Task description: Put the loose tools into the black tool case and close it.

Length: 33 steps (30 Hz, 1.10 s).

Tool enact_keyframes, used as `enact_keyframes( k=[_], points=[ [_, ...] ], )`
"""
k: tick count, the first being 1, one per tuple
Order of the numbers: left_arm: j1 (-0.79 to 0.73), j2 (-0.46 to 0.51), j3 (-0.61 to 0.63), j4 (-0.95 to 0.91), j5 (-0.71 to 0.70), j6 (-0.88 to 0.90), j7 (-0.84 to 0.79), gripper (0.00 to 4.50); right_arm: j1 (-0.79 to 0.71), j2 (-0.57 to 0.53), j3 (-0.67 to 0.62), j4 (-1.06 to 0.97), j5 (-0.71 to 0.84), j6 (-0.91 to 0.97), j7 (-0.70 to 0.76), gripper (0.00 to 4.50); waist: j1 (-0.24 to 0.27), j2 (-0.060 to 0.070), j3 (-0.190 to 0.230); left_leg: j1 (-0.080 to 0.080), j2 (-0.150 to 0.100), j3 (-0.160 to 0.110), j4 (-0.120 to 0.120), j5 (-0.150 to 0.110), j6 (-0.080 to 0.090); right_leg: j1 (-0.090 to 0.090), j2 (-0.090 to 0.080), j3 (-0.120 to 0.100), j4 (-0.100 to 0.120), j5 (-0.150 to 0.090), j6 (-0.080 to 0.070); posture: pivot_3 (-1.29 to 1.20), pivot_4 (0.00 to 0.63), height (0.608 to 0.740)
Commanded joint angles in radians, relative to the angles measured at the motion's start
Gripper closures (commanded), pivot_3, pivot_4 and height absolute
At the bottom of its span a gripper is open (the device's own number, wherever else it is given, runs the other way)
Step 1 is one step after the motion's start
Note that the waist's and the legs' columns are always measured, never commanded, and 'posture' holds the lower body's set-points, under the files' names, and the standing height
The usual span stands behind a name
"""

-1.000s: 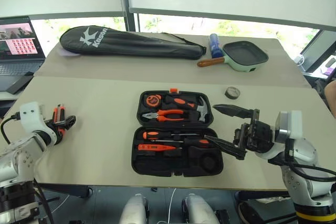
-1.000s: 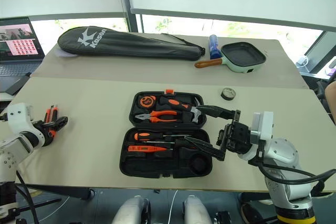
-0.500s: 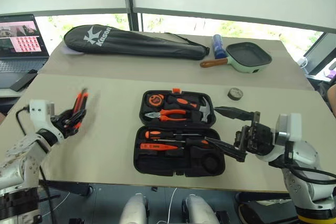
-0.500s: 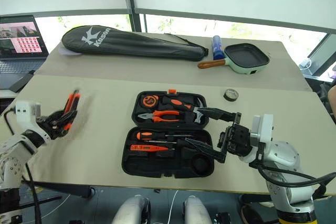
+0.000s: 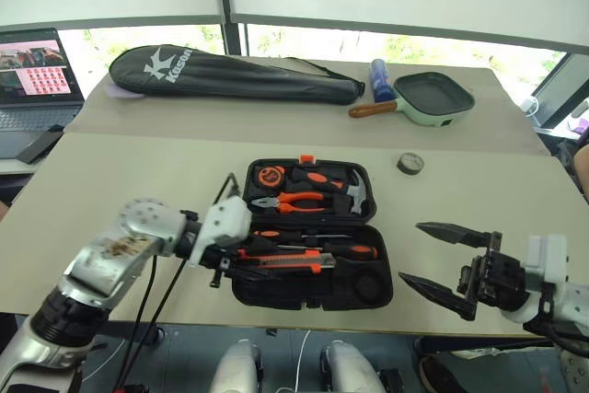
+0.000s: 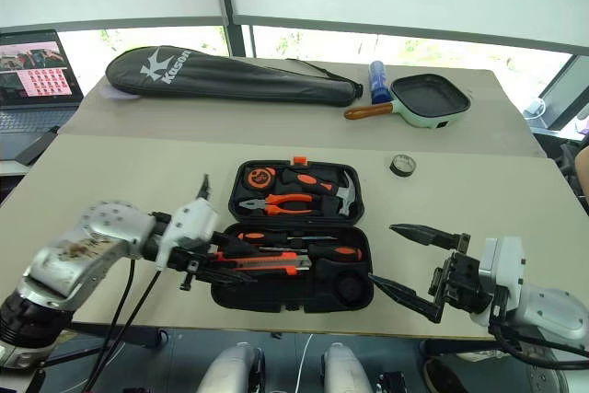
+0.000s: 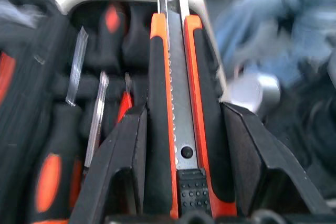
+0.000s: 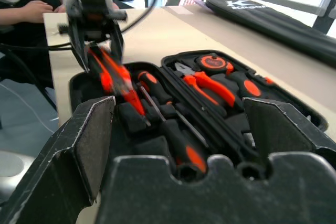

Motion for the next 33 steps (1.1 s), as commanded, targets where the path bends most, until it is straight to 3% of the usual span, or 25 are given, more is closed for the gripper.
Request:
enact_keyframes(
  k=[1, 14, 19, 21, 26, 32, 33],
  points=[
    [-0.013, -0.022, -0.042, -0.068, 0.046, 0.055, 0.065, 2.83, 0.057, 0.006, -0.055, -0.066, 0.042, -0.005, -0.005, 0.0, 0.002, 0.0, 0.0, 0.0, 0.0, 0.0, 0.0, 0.0, 0.0, 0.0, 0.0, 0.0, 0.0, 0.0, 0.0, 0.0, 0.15, 0.74],
    [-0.043, -0.064, -0.17, -0.026, 0.182, 0.008, 0.077, 2.83, 0.138, 0.012, -0.085, -0.087, 0.063, -0.021, 0.014, 0.0, 0.016, 0.0, 0.0, 0.0, -0.001, -0.001, 0.004, 0.0, 0.0, 0.002, -0.001, 0.0, 0.0, 0.0, 0.001, 0.0, 0.15, 0.74],
    [-0.025, -0.069, -0.152, -0.037, 0.13, 0.085, 0.074, 2.83, 0.13, 0.024, -0.069, -0.08, 0.053, -0.026, 0.017, 0.0, 0.018, 0.0, 0.0, 0.004, 0.0, -0.001, 0.004, 0.0, 0.0, 0.006, -0.001, -0.001, 0.0, 0.0, 0.001, 0.0, 0.15, 0.74],
    [-0.019, -0.09, -0.122, -0.03, 0.107, 0.096, 0.092, 1.83, 0.123, 0.027, -0.061, -0.075, 0.049, -0.025, 0.018, 0.0, 0.017, 0.001, 0.0, 0.005, 0.0, -0.001, 0.004, 0.0, 0.0, 0.008, -0.001, -0.001, 0.0, -0.001, 0.001, 0.0, 0.15, 0.74],
    [-0.009, -0.166, -0.03, 0.003, 0.063, 0.005, 0.132, 0.24, 0.101, 0.033, -0.042, -0.067, 0.043, -0.018, 0.014, 0.0, 0.024, 0.002, -0.001, 0.006, -0.001, -0.002, 0.005, 0.0, 0.0, 0.01, -0.002, -0.001, -0.001, -0.001, 0.002, 0.0, 0.15, 0.74],
    [0.005, -0.198, 0.079, 0.055, -0.004, -0.072, 0.102, 0.24, 0.059, 0.029, -0.018, -0.061, 0.047, 0.001, -0.014, 0.0, 0.016, 0.002, -0.001, 0.004, 0.0, -0.006, 0.009, 0.0, 0.002, 0.01, -0.002, -0.002, 0.0, -0.001, 0.002, 0.0, 0.15, 0.74],
    [0.004, -0.193, 0.094, 0.08, -0.011, -0.091, 0.082, 0.49, 0.051, 0.028, -0.018, -0.058, 0.046, 0.003, -0.019, 0.0, 0.015, 0.002, -0.001, 0.004, 0.0, -0.006, 0.009, 0.0, 0.002, 0.01, -0.002, -0.002, 0.0, -0.001, 0.002, 0.0, 0.15, 0.74]
  ],
)
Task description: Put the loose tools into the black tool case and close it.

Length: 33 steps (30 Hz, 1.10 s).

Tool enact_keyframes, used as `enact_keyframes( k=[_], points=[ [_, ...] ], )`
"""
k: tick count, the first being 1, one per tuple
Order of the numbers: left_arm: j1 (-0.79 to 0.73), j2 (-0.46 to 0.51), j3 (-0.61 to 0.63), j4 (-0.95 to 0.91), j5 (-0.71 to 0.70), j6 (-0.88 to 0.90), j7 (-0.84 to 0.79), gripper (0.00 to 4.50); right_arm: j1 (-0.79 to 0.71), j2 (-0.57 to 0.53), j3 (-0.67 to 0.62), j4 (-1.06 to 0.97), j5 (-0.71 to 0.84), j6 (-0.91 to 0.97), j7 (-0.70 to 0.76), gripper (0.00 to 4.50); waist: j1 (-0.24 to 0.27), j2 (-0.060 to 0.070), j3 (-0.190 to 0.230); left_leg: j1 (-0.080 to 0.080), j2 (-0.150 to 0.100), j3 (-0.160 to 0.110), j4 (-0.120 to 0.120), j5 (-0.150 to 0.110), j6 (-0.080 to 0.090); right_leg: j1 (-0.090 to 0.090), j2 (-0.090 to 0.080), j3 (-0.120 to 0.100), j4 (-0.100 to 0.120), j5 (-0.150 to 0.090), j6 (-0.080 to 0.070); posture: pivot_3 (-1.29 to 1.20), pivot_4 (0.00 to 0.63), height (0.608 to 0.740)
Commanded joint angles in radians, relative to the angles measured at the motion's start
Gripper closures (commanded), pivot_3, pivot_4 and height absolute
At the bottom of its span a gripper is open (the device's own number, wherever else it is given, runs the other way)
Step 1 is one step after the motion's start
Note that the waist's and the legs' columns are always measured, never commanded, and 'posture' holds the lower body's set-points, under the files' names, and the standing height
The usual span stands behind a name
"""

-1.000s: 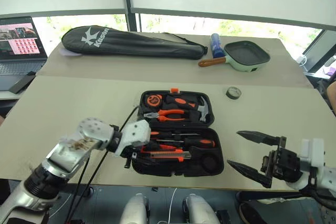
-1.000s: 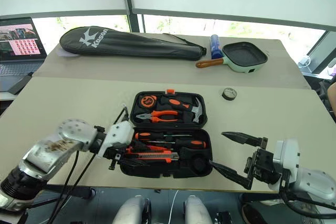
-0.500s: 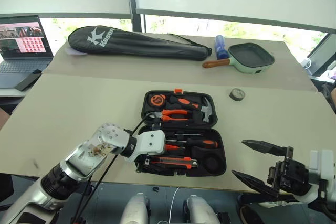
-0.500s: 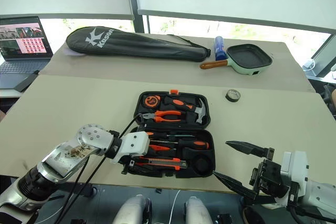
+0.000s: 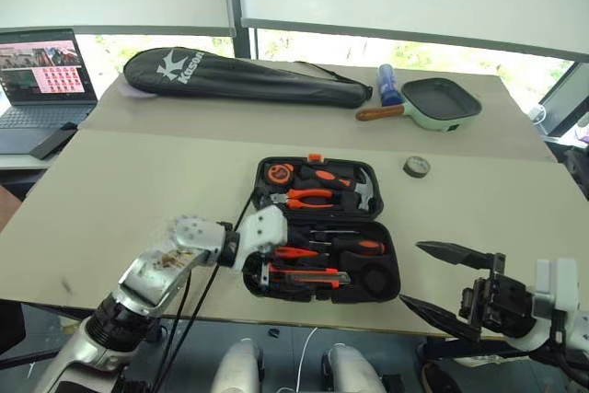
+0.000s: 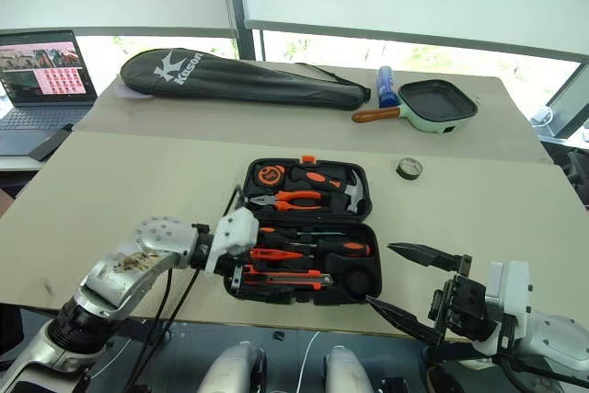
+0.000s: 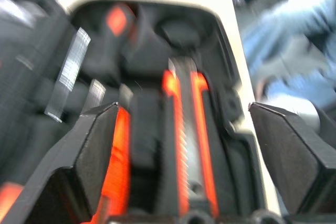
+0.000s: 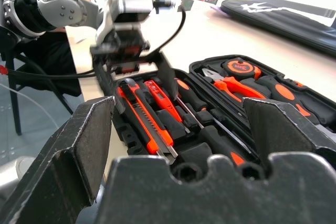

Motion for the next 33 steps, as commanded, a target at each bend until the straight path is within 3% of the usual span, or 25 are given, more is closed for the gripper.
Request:
enact_keyframes(
  k=[1, 12, 17, 21, 33],
  points=[
    [-0.001, 0.011, 0.059, 0.047, -0.039, -0.069, -0.049, 0.77, -0.023, -0.002, -0.001, -0.004, 0.013, 0.003, -0.019, 0.0, -0.001, 0.0, 0.0, 0.0, 0.0, 0.0, 0.0, 0.0, 0.0, 0.0, 0.0, 0.0, 0.0, 0.0, 0.0, 0.0, 0.15, 0.74],
    [0.064, 0.008, -0.014, 0.111, 0.0, -0.227, -0.185, 4.43, -0.03, 0.001, 0.007, -0.004, 0.006, 0.011, -0.057, 0.0, 0.001, 0.0, 0.0, 0.0, 0.0, 0.001, 0.0, 0.0, 0.0, 0.0, 0.0, 0.0, 0.0, 0.0, 0.0, 0.0, 0.15, 0.74],
    [0.076, 0.028, -0.077, 0.126, 0.059, -0.229, -0.202, 4.43, -0.017, 0.002, 0.008, -0.002, 0.006, 0.007, -0.061, 0.0, 0.001, 0.0, 0.0, 0.0, 0.0, 0.002, 0.0, 0.0, 0.0, 0.0, 0.0, 0.0, 0.0, 0.0, 0.0, 0.0, 0.15, 0.74],
    [0.067, -0.003, -0.12, 0.154, 0.117, -0.152, -0.115, 4.43, -0.008, 0.0, 0.006, 0.0, 0.008, 0.003, -0.061, 0.0, 0.002, 0.003, -0.001, 0.001, 0.0, 0.001, 0.0, 0.0, 0.0, 0.001, 0.0, 0.0, 0.0, 0.0, 0.0, 0.0, 0.15, 0.74],
    [0.067, -0.049, -0.155, 0.187, 0.093, 0.109, -0.029, 4.43, -0.024, -0.004, 0.019, 0.012, 0.015, 0.009, -0.055, 0.0, 0.002, 0.013, -0.01, 0.003, -0.001, 0.001, 0.0, 0.0, 0.001, 0.004, -0.001, 0.0, -0.001, -0.001, 0.001, 0.0, 0.15, 0.74]
  ],
)
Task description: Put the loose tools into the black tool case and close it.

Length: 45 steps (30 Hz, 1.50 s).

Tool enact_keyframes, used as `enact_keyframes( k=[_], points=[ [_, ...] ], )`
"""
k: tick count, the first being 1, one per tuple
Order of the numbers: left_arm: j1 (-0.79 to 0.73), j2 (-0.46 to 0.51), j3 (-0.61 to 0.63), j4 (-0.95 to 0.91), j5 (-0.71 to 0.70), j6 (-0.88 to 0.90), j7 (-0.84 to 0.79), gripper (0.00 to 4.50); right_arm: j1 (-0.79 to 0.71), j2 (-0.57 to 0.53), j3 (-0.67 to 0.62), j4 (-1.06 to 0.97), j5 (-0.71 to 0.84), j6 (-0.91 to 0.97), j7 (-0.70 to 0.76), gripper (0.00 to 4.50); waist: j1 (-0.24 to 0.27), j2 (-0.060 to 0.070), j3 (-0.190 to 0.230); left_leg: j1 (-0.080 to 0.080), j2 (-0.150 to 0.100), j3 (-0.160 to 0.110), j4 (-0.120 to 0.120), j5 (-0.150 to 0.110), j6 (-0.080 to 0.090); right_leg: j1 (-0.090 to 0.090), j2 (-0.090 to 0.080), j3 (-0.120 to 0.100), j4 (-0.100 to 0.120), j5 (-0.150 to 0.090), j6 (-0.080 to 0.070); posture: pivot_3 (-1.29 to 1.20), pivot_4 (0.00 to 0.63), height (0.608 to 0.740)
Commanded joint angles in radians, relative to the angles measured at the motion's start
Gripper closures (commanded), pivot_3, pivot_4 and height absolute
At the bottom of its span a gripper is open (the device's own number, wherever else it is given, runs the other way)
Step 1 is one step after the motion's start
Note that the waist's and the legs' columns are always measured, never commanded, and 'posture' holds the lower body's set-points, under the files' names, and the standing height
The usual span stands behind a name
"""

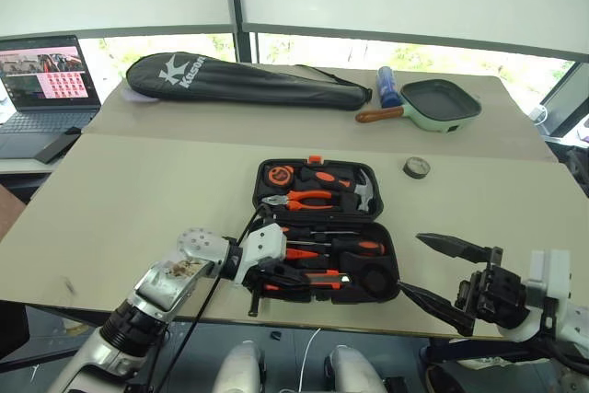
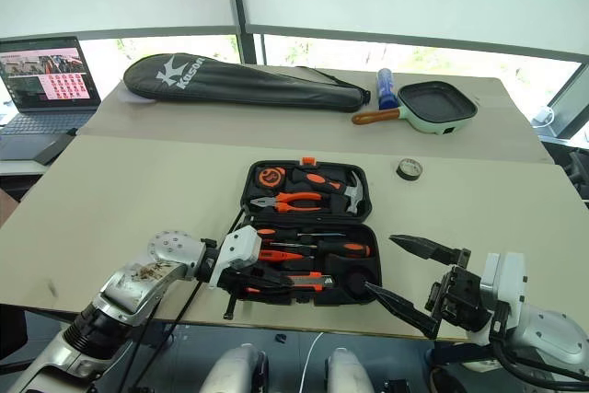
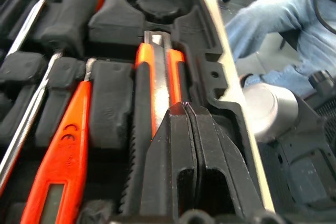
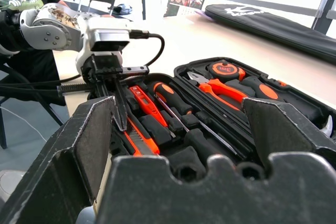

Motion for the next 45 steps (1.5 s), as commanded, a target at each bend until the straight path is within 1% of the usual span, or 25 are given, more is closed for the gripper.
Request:
enact_keyframes(
  k=[1, 3, 7, 8, 10, 11, 12, 14, 17, 18, 20, 21, 23, 25, 26, 28, 29, 32, 36, 38, 40, 42, 45],
  points=[
    [0.026, 0.012, -0.042, 0.046, 0.016, 0.153, 0.047, 4.43, -0.012, -0.004, -0.003, -0.009, 0.015, 0.003, 0.005, 0.0, 0.0, 0.002, -0.002, 0.0, 0.0, 0.0, 0.0, 0.0, 0.0, 0.0, 0.0, 0.0, 0.0, 0.0, 0.0, 0.0, 0.15, 0.74],
    [0.027, 0.038, -0.056, 0.04, 0.016, 0.217, 0.05, 4.43, -0.017, -0.006, 0.002, -0.005, 0.017, 0.008, 0.005, 0.0, -0.001, 0.002, -0.004, 0.001, 0.0, 0.0, 0.0, 0.0, 0.0, 0.0, 0.0, 0.0, 0.0, 0.0, 0.0, 0.0, 0.15, 0.74],
    [0.029, 0.045, -0.054, 0.037, 0.031, 0.169, 0.054, 4.43, -0.028, -0.006, 0.01, 0.003, 0.013, 0.009, 0.005, 0.0, -0.003, 0.002, -0.005, 0.003, 0.0, -0.001, -0.001, 0.0, 0.0, 0.001, 0.0, 0.0, 0.0, -0.005, 0.006, 0.0, 0.15, 0.74],
    [0.028, 0.033, -0.036, 0.042, 0.029, 0.118, 0.054, 4.43, -0.031, -0.005, 0.01, 0.008, 0.009, 0.007, 0.003, 0.0, -0.003, 0.002, -0.005, 0.004, 0.001, -0.001, -0.001, 0.0, 0.0, 0.001, 0.0, 0.001, 0.0, -0.005, 0.006, 0.0, 0.15, 0.74],
    [0.029, 0.005, 0.008, 0.053, 0.015, 0.043, 0.066, 4.43, -0.034, -0.001, 0.002, 0.018, 0.003, 0.001, -0.002, 0.0, -0.003, 0.002, -0.005, 0.004, 0.0, -0.001, -0.002, 0.0, 0.0, 0.001, 0.0, 0.001, 0.0, -0.005, 0.006, 0.0, 0.15, 0.74],
    [0.034, -0.021, 0.043, 0.067, 0.01, -0.057, 0.073, 4.43, -0.032, 0.001, -0.006, 0.025, -0.002, -0.007, -0.003, 0.0, -0.003, 0.002, -0.005, 0.004, 0.0, -0.001, -0.002, 0.0, 0.0, 0.001, 0.0, 0.001, 0.0, -0.005, 0.006, 0.0, 0.15, 0.74],
    [0.038, -0.041, 0.076, 0.075, -0.008, -0.114, 0.071, 4.43, -0.028, 0.002, -0.016, 0.033, -0.007, -0.014, -0.003, 0.0, 0.0, 0.002, -0.005, 0.003, 0.0, -0.001, -0.002, 0.0, 0.0, 0.001, 0.0, 0.001, 0.0, -0.004, 0.005, 0.0, 0.15, 0.74],
    [0.05, -0.076, 0.167, 0.073, -0.083, -0.196, 0.052, 4.43, -0.02, 0.008, -0.049, 0.056, -0.016, -0.031, -0.014, 0.0, 0.003, 0.002, -0.005, 0.003, 0.0, -0.001, -0.002, 0.0, 0.0, 0.001, -0.002, 0.001, 0.0, -0.002, 0.0, 0.0, 0.15, 0.74],
    [0.078, -0.09, 0.291, 0.044, -0.187, -0.253, 0.024, 4.43, -0.01, 0.027, -0.116, 0.112, -0.028, -0.061, -0.036, 0.0, -0.001, -0.001, -0.003, -0.002, 0.0, -0.001, -0.001, 0.0, 0.001, -0.003, -0.002, 0.001, 0.0, -0.001, -0.001, 0.0, 0.15, 0.74],
    [0.085, -0.086, 0.322, 0.03, -0.21, -0.242, 0.034, 3.91, -0.006, 0.033, -0.136, 0.132, -0.034, -0.071, -0.04, 0.0, -0.001, -0.001, -0.002, -0.003, 0.001, -0.002, -0.001, 0.0, 0.001, -0.003, -0.001, 0.001, 0.0, 0.0, -0.001, 0.0, 0.15, 0.74],
    [0.109, -0.067, 0.437, 0.0, -0.273, -0.215, 0.082, 3.39, 0.014, 0.05, -0.19, 0.216, -0.067, -0.115, -0.046, 0.0, -0.002, 0.0, -0.002, -0.003, 0.001, -0.001, -0.001, 0.0, 0.001, -0.003, -0.002, 0.001, 0.0, -0.001, 0.0, 0.0, 0.15, 0.74],
    [0.125, -0.058, 0.487, -0.004, -0.295, -0.214, 0.095, 2.93, 0.023, 0.055, -0.21, 0.254, -0.089, -0.133, -0.053, 0.0, -0.003, 0.0, -0.002, -0.003, 0.001, -0.001, -0.002, 0.0, 0.001, -0.003, -0.002, 0.001, -0.001, -0.001, 0.0, 0.0, 0.15, 0.74],
    [0.171, -0.015, 0.541, 0.012, -0.282, -0.215, 0.106, 2.15, 0.032, 0.067, -0.239, 0.312, -0.108, -0.142, -0.079, 0.0, -0.006, 0.0, -0.002, -0.002, 0.001, -0.001, -0.004, 0.0, 0.001, -0.003, -0.002, 0.001, -0.002, -0.001, 0.0, 0.0, 0.15, 0.74],
    [0.206, 0.036, 0.567, 0.033, -0.309, -0.184, 0.057, 1.52, 0.031, 0.078, -0.253, 0.352, -0.125, -0.158, -0.099, 0.0, -0.009, 0.001, -0.002, -0.001, 0.0, -0.001, -0.006, 0.0, 0.001, -0.003, -0.002, 0.001, -0.003, -0.001, 0.0, 0.0, 0.15, 0.74],
    [0.214, 0.047, 0.606, 0.058, -0.358, -0.16, 0.034, 1.0, 0.034, 0.086, -0.257, 0.379, -0.149, -0.177, -0.111, 0.0, -0.011, 0.001, -0.002, -0.001, 0.0, 0.0, -0.006, 0.0, 0.001, -0.003, -0.002, 0.001, -0.003, -0.001, -0.001, 0.0, 0.15, 0.74],
    [0.214, 0.044, 0.676, 0.114, -0.404, -0.181, 0.017, 0.33, 0.03, 0.091, -0.255, 0.417, -0.199, -0.185, -0.157, 0.0, -0.014, 0.001, -0.002, -0.001, 0.001, 0.0, -0.006, 0.0, 0.001, -0.004, -0.002, 0.001, -0.003, -0.001, -0.001, 0.0, 0.15, 0.74],
    [0.21, 0.041, 0.694, 0.125, -0.42, -0.184, 0.015, 0.04, 0.018, 0.088, -0.248, 0.422, -0.208, -0.186, -0.167, 0.0, -0.014, 0.001, -0.002, -0.001, 0.001, 0.0, -0.006, 0.0, 0.001, -0.004, -0.002, 0.001, -0.003, -0.001, -0.001, 0.0, 0.15, 0.74],
    [0.201, 0.036, 0.706, 0.115, -0.462, -0.161, 0.005, 0.04, -0.056, 0.049, -0.226, 0.404, -0.19, -0.14, -0.181, 0.0, -0.019, 0.001, -0.001, -0.001, 0.001, 0.0, -0.006, 0.0, 0.001, -0.004, -0.002, 0.001, -0.003, -0.001, -0.001, 0.0, 0.15, 0.74],
    [0.181, 0.027, 0.689, 0.113, -0.475, -0.154, 0.0, 0.04, -0.225, -0.101, -0.157, 0.44, -0.251, 0.07, -0.272, 0.0, -0.03, 0.002, -0.001, -0.001, 0.001, 0.001, -0.006, 0.0, 0.001, -0.004, -0.003, 0.002, -0.003, -0.001, 0.0, 0.0, 0.15, 0.74],
    [0.159, 0.021, 0.667, 0.121, -0.462, -0.157, 0.001, 0.04, -0.413, -0.216, -0.039, 0.51, -0.298, 0.215, -0.265, 0.0, -0.032, 0.001, 0.0, -0.001, -0.001, 0.002, -0.006, 0.0, 0.001, -0.004, -0.002, 0.002, -0.003, 0.0, 0.0, 0.0, 0.15, 0.74],
    [0.138, 0.013, 0.646, 0.131, -0.45, -0.163, -0.001, 0.04, -0.633, -0.288, 0.096, 0.603, -0.357, 0.337, -0.25, 0.0, -0.037, 0.002, 0.001, -0.001, 0.0, 0.002, -0.006, 0.0, 0.001, -0.006, -0.001, 0.003, -0.003, 0.0, -0.002, 0.0, 0.15, 0.74],
    [0.121, 0.009, 0.626, 0.137, -0.438, -0.169, -0.005, 0.04, -0.84, -0.296, 0.221, 0.702, -0.403, 0.414, -0.213, 0.0, -0.039, 0.003, 0.002, -0.002, 0.0, 0.002, -0.006, 0.0, 0.001, -0.007, 0.0, 0.003, -0.002, 0.001, -0.002, 0.0, 0.15, 0.74],
    [0.095, -0.001, 0.601, 0.145, -0.424, -0.175, -0.007, 0.04, -1.122, -0.253, 0.394, 0.898, -0.507, 0.483, -0.162, 0.0, -0.041, 0.002, 0.002, -0.005, 0.0, 0.003, -0.008, 0.0, 0.001, -0.01, 0.001, 0.002, -0.002, 0.0, -0.003, 0.0, 0.15, 0.74]
  ],
)
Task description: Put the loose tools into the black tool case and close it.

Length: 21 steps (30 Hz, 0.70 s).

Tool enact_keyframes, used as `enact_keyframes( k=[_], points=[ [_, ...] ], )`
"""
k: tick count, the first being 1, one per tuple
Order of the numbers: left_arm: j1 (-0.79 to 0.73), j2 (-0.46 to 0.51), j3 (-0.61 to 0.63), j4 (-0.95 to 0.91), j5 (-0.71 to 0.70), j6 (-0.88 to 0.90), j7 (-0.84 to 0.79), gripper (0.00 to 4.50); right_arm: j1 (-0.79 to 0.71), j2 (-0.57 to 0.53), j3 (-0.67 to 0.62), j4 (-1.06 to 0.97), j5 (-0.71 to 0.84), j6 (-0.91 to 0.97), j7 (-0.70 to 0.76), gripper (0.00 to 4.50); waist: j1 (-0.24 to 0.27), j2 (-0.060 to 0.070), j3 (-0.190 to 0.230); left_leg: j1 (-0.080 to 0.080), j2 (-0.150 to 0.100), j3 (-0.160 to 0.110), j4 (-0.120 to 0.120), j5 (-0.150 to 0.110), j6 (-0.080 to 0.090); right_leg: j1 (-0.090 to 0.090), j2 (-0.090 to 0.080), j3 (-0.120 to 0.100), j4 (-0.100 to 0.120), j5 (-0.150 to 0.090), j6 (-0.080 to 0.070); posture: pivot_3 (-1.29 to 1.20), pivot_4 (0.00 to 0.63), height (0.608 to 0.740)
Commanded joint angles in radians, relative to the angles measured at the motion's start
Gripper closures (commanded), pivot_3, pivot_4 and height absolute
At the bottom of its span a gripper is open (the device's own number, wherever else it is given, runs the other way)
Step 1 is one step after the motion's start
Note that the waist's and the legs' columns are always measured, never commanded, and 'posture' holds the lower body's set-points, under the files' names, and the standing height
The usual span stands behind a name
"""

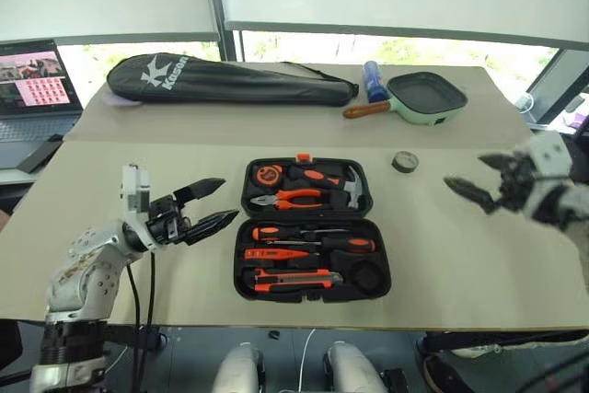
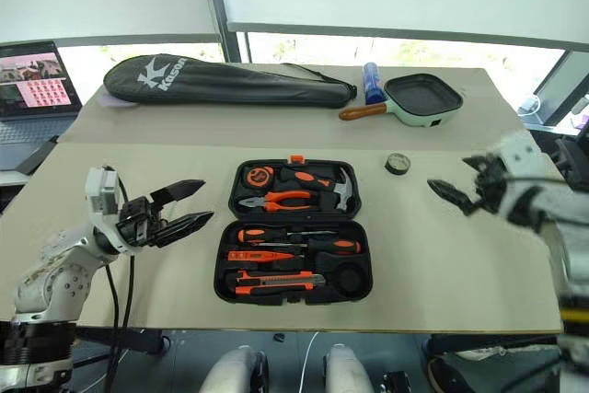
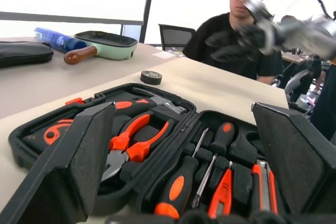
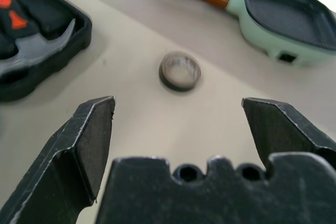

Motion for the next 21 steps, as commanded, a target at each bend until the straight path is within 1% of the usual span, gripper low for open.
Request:
enact_keyframes(
  k=[1, 4, 6, 8, 9, 13, 19, 21],
  points=[
    [-0.032, -0.007, -0.019, -0.006, 0.015, -0.02, -0.007, 0.04, -0.256, 0.047, 0.18, 0.232, -0.142, 0.064, 0.054, 0.0, 0.001, 0.0, 0.0, -0.002, 0.0, 0.0, -0.001, 0.0, 0.0, -0.003, 0.0, 0.0, 0.0, 0.0, 0.0, 0.0, 0.15, 0.74],
    [-0.049, -0.01, -0.034, -0.003, 0.029, -0.026, -0.01, 0.04, -0.455, 0.126, 0.296, 0.487, -0.259, 0.043, 0.062, 0.0, 0.007, 0.0, 0.0, -0.008, 0.0, 0.002, -0.001, 0.0, 0.0, -0.009, 0.0, -0.001, 0.001, 0.0, 0.0, 0.0, 0.15, 0.74],
    [-0.052, -0.01, -0.043, -0.01, 0.036, -0.033, -0.01, 0.04, -0.563, 0.187, 0.342, 0.666, -0.325, -0.002, 0.036, 0.0, 0.014, 0.0, 0.0, -0.013, -0.001, 0.003, -0.001, 0.0, 0.0, -0.013, -0.001, -0.002, 0.0, 0.0, 0.0, 0.0, 0.15, 0.74],
    [-0.051, -0.011, -0.049, -0.016, 0.041, -0.037, -0.009, 0.04, -0.631, 0.226, 0.369, 0.798, -0.374, -0.037, 0.02, 0.0, 0.016, 0.0, 0.0, -0.022, -0.002, 0.004, -0.001, 0.0, -0.001, -0.023, -0.003, -0.001, 0.003, 0.001, 0.0, 0.0, 0.15, 0.74],
    [-0.046, -0.011, -0.051, -0.023, 0.043, -0.039, -0.009, 0.04, -0.658, 0.242, 0.377, 0.854, -0.391, -0.048, 0.02, 0.0, 0.017, 0.0, 0.0, -0.025, -0.003, 0.004, -0.001, 0.001, -0.001, -0.026, -0.004, -0.002, 0.004, 0.001, 0.001, 0.0, 0.15, 0.74],
    [-0.029, -0.012, -0.052, -0.036, 0.049, -0.047, -0.01, 0.04, -0.721, 0.286, 0.397, 0.999, -0.45, -0.089, 0.005, 0.0, 0.015, 0.0, 0.0, -0.027, -0.003, 0.004, -0.001, 0.001, -0.001, -0.025, -0.005, -0.003, 0.004, 0.002, 0.002, 0.0, 0.15, 0.74],
    [-0.014, -0.011, -0.045, -0.049, 0.053, -0.056, -0.008, 0.04, -0.74, 0.336, 0.368, 1.081, -0.47, -0.084, 0.012, 0.0, 0.009, 0.0, 0.0, -0.025, -0.002, 0.004, -0.001, 0.001, -0.002, -0.026, -0.004, -0.003, 0.004, 0.002, 0.002, 0.0, 0.15, 0.74],
    [-0.014, -0.009, -0.045, -0.052, 0.051, -0.058, -0.012, 0.0, -0.738, 0.347, 0.36, 1.089, -0.47, -0.094, 0.022, 0.53, 0.007, 0.0, 0.0, -0.024, -0.003, 0.004, -0.001, 0.001, -0.002, -0.025, -0.004, -0.003, 0.004, 0.002, 0.002, 0.0, 0.15, 0.74]
  ],
)
